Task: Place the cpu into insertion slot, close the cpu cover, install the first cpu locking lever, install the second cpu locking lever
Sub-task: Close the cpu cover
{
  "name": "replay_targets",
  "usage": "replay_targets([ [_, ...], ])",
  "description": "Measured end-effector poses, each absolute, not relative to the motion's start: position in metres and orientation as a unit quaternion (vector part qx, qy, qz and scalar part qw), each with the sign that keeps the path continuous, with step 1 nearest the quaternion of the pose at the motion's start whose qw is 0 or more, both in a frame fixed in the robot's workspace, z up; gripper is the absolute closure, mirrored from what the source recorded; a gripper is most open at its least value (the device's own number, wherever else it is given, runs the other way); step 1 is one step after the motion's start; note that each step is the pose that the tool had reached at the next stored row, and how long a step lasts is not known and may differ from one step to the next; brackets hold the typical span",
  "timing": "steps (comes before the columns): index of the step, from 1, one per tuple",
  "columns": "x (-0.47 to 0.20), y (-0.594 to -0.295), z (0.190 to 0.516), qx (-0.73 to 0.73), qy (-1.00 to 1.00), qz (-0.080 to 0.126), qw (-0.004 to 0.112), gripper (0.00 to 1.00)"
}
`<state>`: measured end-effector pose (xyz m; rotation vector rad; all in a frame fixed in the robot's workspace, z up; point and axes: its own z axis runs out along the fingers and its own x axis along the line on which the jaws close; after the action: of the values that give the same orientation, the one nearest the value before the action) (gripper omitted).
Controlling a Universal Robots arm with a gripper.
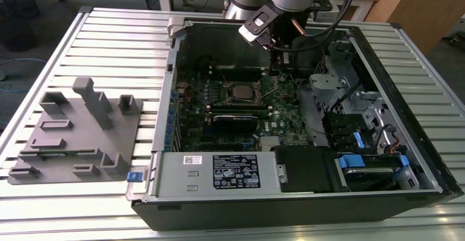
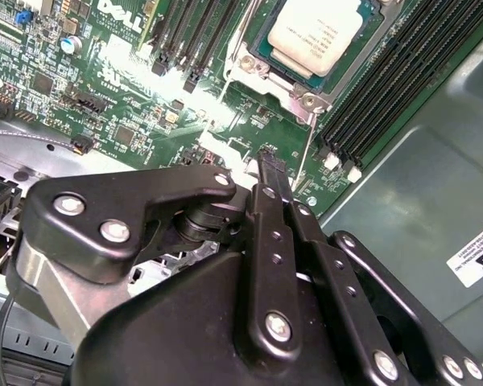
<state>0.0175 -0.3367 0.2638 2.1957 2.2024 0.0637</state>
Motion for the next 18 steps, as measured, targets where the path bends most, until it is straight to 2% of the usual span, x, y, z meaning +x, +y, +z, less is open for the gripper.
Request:
replay_targets([
  [18, 0.0248, -0.3367, 0.2658, 0.706, 0.708, 0.020, 0.015, 0.89],
])
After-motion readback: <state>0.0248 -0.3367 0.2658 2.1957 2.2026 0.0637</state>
